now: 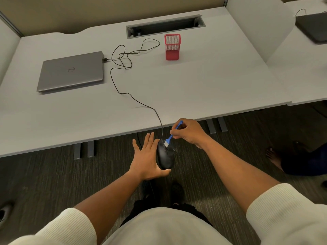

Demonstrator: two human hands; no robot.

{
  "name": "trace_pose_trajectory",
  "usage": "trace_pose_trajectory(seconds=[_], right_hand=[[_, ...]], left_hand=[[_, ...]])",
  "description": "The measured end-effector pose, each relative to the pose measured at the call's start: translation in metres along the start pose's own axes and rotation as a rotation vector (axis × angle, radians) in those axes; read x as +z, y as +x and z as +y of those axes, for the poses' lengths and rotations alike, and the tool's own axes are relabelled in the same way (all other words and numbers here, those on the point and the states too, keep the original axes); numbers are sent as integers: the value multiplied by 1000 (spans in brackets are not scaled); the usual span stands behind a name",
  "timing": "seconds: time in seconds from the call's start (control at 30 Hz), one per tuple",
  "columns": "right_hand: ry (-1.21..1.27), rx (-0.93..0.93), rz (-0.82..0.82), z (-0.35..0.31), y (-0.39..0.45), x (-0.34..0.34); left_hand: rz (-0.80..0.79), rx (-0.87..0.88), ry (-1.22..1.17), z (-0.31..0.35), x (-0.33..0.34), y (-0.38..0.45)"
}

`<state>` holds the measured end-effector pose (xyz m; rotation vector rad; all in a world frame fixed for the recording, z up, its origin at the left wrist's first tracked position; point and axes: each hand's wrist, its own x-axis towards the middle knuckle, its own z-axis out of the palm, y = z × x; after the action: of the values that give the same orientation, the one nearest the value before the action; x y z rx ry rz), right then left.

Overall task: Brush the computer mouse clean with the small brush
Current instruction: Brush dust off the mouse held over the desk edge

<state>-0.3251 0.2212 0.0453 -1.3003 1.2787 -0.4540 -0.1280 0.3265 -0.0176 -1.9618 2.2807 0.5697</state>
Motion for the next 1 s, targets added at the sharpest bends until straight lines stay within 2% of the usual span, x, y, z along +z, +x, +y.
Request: trace_pose_trajectory(seconds=[0.13,0.23,0.37,0.47,0.57,0.67,0.77,0.83,0.93,1.0], right_hand=[[-56,-2,-52,2,-2,11],[-94,28,-7,6,-2,8],[-16,26,37,6,-2,3],[43,5,-5,3,-3,8],[-34,5,-55,4,-4,14],[-88,13,-5,5,-5,11],[-21,-2,42,2,-4,8],[21,-12,12,-2,-3,11],[-75,-27,-47,-5,-1,20],[-138,-38,6,-4,2,25]], left_hand=[[7,0,15,0,-1,-1],[3,2,21,-2,-3,-2],[-9,-2,17,-3,-4,-5],[0,4,12,-4,-5,-6],[5,6,11,-5,-5,-7],[3,5,35,-7,-6,-8],[5,7,27,-8,-5,-9],[5,9,24,-7,-5,-10],[-7,8,39,-7,-6,-9],[-1,8,48,-8,-6,-10]])
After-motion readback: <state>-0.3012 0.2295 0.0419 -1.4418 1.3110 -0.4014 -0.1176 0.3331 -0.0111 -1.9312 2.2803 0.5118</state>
